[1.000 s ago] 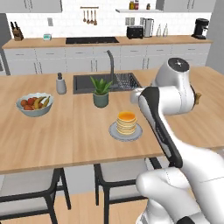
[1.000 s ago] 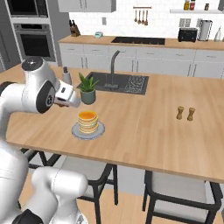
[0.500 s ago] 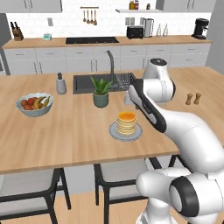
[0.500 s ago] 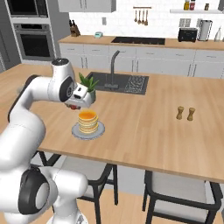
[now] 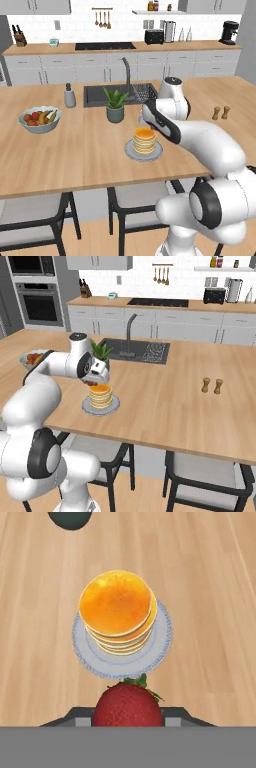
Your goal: Take the strawberry from the fridge and place it on top of the pancake, located on the dining counter.
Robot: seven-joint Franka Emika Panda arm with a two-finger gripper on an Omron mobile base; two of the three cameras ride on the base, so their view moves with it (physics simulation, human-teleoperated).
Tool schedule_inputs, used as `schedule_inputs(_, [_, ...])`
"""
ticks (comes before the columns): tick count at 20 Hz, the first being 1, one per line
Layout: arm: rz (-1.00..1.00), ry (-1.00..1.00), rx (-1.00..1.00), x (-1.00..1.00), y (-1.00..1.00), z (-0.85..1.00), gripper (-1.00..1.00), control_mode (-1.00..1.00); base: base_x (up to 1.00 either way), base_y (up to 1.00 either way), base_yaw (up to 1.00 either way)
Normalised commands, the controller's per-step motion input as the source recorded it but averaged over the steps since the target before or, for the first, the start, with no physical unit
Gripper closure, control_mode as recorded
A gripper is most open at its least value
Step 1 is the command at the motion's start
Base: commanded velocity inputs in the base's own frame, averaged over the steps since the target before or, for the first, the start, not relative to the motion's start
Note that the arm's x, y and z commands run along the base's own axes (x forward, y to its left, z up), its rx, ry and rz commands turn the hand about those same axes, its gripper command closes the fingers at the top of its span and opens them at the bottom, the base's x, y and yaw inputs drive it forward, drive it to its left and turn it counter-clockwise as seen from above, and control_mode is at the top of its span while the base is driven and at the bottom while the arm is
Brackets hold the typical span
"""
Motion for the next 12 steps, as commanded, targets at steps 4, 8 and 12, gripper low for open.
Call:
schedule_inputs(4, [0.00, 0.00, 0.00, 0.34, 0.00, -0.17, 1.00, -1.00, 0.00, 0.00, 0.00])
schedule_inputs(8, [0.00, 0.00, 0.00, 0.47, 0.00, -0.17, 1.00, -1.00, 0.00, 0.00, 0.00])
schedule_inputs(12, [0.00, 0.00, 0.00, 0.50, 0.03, -0.17, 1.00, -1.00, 0.00, 0.00, 0.00])
